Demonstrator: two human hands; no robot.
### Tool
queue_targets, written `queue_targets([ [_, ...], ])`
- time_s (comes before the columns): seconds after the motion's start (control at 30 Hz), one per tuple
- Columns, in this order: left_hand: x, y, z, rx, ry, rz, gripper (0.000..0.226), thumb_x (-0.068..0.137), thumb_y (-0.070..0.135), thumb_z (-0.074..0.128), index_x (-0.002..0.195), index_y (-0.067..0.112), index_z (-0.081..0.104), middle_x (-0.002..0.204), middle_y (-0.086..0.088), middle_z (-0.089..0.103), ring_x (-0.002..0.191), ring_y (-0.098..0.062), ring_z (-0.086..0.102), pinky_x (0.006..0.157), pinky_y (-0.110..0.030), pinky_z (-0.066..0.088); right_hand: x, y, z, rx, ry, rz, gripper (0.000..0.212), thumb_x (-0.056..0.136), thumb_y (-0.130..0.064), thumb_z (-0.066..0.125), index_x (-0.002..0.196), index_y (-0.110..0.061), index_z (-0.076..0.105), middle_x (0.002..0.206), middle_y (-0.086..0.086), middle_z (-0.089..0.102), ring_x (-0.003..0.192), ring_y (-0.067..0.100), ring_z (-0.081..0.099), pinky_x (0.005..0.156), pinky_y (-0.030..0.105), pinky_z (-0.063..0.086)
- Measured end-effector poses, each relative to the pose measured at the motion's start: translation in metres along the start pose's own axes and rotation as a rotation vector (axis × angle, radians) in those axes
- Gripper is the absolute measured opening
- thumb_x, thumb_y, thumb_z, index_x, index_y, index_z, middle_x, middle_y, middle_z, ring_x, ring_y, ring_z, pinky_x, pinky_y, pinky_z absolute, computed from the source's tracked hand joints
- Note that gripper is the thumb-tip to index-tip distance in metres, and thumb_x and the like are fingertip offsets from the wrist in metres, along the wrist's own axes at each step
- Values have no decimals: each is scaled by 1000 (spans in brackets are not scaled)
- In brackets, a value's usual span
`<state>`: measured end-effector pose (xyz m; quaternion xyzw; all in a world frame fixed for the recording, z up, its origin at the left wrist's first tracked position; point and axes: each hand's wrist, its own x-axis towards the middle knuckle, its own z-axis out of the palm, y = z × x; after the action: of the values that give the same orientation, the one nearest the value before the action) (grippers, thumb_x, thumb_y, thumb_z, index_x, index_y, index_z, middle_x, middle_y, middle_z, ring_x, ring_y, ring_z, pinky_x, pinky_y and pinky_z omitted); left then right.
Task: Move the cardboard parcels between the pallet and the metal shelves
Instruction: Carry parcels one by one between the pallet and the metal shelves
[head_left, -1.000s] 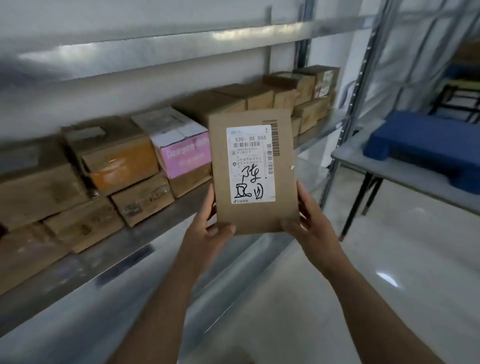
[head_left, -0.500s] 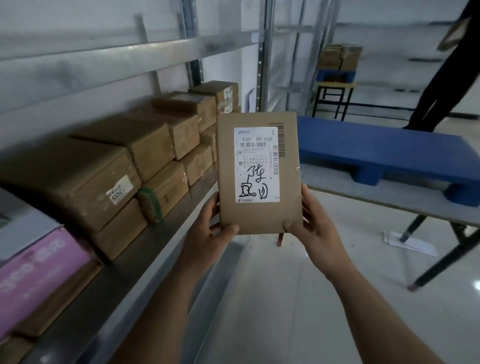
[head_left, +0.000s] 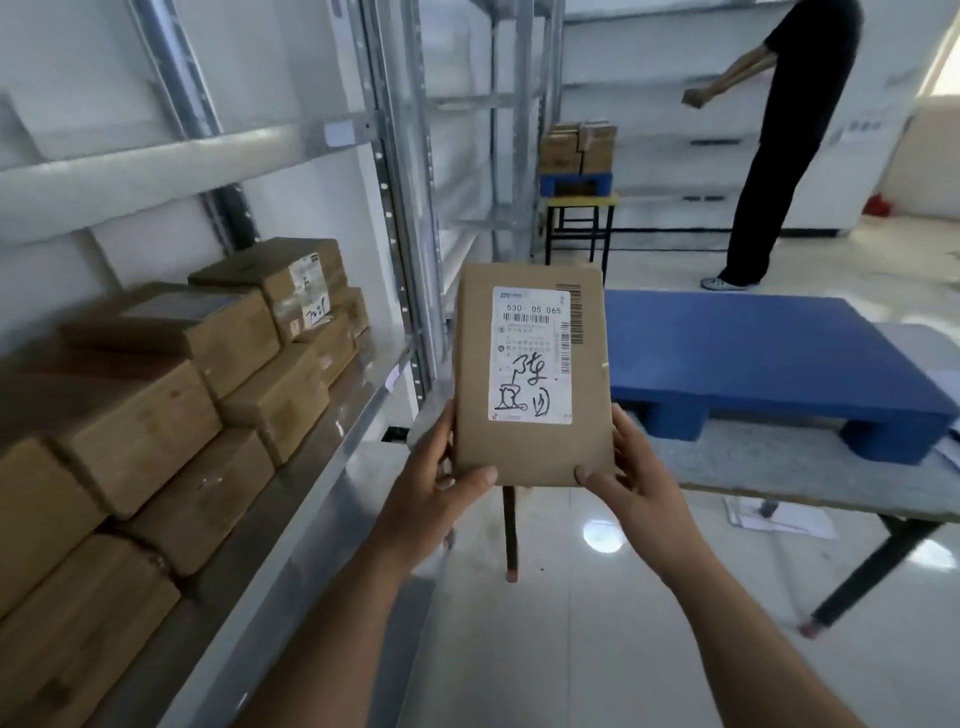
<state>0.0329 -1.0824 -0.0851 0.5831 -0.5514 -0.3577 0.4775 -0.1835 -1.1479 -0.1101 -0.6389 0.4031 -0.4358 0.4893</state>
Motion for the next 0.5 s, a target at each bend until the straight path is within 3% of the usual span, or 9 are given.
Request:
queue_targets([
  [0.07, 43, 1, 11, 6, -21, -22, 68, 84, 38, 64, 133, 61, 23, 117, 38, 47, 98, 27, 46, 64, 4, 39, 36, 6, -17, -11, 3, 18, 71, 88, -22, 64, 144, -44, 27, 132, -21, 50, 117, 0, 52, 93, 27, 48],
  [0.17, 103, -3, 30, 15, -35, -35, 75, 76, 44, 61, 140, 53, 22, 124, 32, 47, 101, 22, 49, 70, -1, 43, 89, 16, -42, -21, 5, 43, 68, 87, -25, 64, 142, -47, 29, 126, -23, 53, 112, -1, 54, 77, 16, 50],
  [0.3, 155, -16, 49, 56, -55, -58, 68, 76, 55, 55, 132, 65, 19, 118, 41, 45, 102, 24, 47, 72, -3, 41, 138, 36, -64, -64, -1, 82, 68, 86, -33, 63, 144, -44, 28, 130, -20, 51, 115, 6, 53, 94, 31, 47],
  [0.4, 186, -30, 55, 76, -73, -82, 70, 77, 58, 52, 138, 58, 19, 126, 30, 47, 109, 11, 49, 91, -21, 42, 166, 50, -68, -71, -9, 82, 61, 88, -29, 62, 140, -42, 35, 127, -19, 56, 114, 5, 55, 98, 36, 47],
  [0.5, 221, -43, 52, 80, -74, -101, 75, 77, 60, 53, 142, 51, 17, 134, 21, 46, 113, 5, 48, 95, -27, 40, 199, 61, -67, -69, -22, 88, 53, 89, -30, 61, 135, -44, 39, 123, -21, 59, 113, 3, 56, 96, 35, 48],
])
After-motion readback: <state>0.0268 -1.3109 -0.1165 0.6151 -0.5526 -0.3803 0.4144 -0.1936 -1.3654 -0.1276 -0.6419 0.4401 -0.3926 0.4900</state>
